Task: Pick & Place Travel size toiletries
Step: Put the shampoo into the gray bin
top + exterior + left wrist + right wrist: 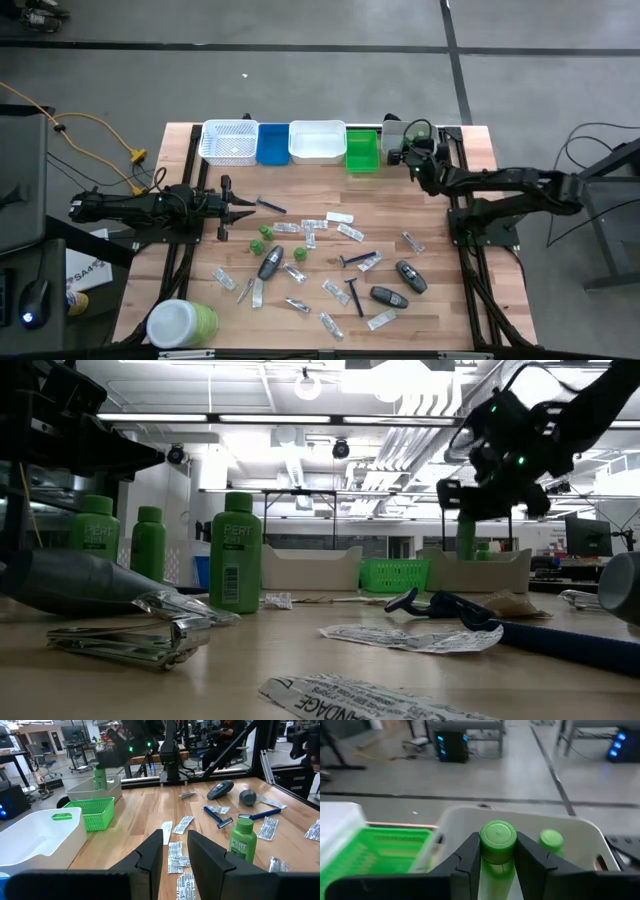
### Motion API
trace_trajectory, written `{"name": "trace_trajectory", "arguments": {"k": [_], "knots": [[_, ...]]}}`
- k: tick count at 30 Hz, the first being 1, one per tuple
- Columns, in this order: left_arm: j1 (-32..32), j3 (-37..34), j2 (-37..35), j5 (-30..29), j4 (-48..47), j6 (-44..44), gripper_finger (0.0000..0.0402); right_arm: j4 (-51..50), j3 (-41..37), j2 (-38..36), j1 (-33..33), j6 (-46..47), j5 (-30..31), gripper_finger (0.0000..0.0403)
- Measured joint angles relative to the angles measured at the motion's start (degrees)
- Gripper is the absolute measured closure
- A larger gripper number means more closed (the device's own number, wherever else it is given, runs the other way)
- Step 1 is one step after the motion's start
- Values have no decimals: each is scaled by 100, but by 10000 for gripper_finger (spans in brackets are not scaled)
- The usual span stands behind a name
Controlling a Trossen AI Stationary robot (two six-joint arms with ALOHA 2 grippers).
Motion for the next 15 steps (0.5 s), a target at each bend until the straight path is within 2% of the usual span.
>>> {"name": "trace_trajectory", "arguments": {"k": [7,15], "knots": [[0,2,0,-2,0,-1,311,194,0,774,-443,516,86,318],[0,0,0,-2,0,0,311,588,0,1330,-671,550,-60,318]]}}
